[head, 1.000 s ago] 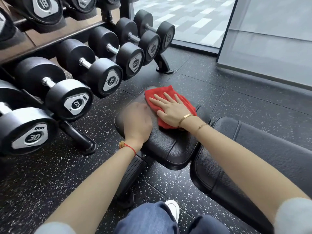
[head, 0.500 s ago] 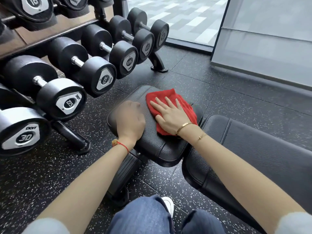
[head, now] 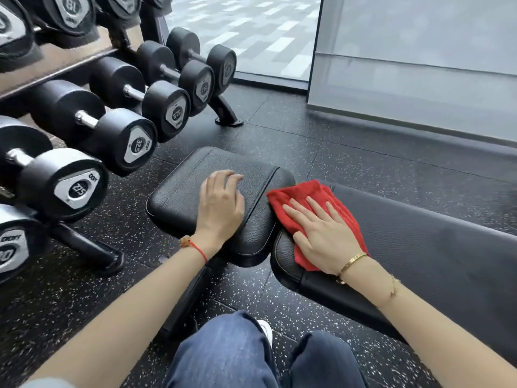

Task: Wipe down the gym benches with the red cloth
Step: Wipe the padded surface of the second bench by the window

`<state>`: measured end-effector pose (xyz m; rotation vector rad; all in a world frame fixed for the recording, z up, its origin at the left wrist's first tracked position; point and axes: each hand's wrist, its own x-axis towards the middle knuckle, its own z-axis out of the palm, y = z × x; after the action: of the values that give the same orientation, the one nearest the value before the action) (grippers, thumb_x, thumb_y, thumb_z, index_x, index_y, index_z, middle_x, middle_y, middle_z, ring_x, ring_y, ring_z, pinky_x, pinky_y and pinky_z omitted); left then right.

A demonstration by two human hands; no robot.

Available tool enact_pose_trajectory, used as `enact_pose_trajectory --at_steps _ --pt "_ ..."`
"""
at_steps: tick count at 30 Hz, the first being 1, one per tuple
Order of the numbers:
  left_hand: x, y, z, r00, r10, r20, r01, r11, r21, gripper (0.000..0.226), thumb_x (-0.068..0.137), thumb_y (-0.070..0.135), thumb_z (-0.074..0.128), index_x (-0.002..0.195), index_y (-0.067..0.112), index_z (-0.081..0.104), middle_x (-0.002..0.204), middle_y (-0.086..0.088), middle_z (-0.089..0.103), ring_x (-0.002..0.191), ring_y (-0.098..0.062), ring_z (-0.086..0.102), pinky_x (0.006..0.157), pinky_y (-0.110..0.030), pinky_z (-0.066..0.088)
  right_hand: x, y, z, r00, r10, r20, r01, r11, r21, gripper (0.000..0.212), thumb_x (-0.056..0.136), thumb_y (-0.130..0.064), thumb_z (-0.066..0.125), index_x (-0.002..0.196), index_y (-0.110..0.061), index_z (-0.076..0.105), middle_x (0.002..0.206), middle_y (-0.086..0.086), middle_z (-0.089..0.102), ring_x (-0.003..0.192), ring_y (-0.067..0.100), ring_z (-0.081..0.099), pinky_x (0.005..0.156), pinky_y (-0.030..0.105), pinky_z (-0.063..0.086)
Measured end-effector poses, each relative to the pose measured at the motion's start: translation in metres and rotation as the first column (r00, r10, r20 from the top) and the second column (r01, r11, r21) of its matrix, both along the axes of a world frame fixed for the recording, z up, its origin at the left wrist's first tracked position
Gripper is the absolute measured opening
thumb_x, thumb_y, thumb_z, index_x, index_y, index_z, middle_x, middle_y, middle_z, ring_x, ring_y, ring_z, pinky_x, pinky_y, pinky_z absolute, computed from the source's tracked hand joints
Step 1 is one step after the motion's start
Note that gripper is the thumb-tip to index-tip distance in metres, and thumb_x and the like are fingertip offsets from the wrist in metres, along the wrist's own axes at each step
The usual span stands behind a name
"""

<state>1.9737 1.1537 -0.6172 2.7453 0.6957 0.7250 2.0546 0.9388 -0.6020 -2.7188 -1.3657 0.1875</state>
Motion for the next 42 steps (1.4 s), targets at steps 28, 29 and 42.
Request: enact_pose_trajectory --at_steps 28,29,42 --pt "0.022 -0.044 -0.011 0.994 -0.052 -0.096 0.054 0.998 0.013 0.039 0.087 0.027 0.046 0.123 0.017 0.058 0.130 -0.006 0.057 0.126 -0.027 0.047 0.111 -0.045 0.031 0.029 0.013 -0.003 0.949 -0.315 0.000 0.315 0.948 0.041 0.061 0.098 -0.039 0.032 0.155 -0.029 0.014 0.164 -0.003 0.009 0.150 0.028 0.005 0.120 0.051 0.000" --pt "0.021 -0.044 -0.011 0.994 -0.057 -0.093 0.057 0.998 0.007 0.040 0.088 0.027 0.045 0.124 0.016 0.058 0.132 -0.006 0.057 0.127 -0.027 0.047 0.112 -0.045 0.030 0.017 0.003 -0.003 0.958 -0.287 0.002 0.286 0.957 0.047 0.062 0.098 -0.040 0.032 0.155 -0.029 0.013 0.164 -0.003 0.009 0.150 0.028 0.004 0.120 0.050 0.000" --pt "0.026 -0.089 -0.009 0.988 -0.150 -0.043 0.149 0.988 -0.041 0.033 0.091 0.018 0.053 0.123 0.017 0.062 0.130 -0.004 0.060 0.126 -0.025 0.050 0.112 -0.043 0.032 0.046 -0.098 -0.001 0.822 -0.568 0.025 0.568 0.823 0.013 0.062 0.098 -0.037 0.031 0.156 -0.030 0.010 0.164 -0.003 0.006 0.150 0.027 0.007 0.121 0.050 0.001"
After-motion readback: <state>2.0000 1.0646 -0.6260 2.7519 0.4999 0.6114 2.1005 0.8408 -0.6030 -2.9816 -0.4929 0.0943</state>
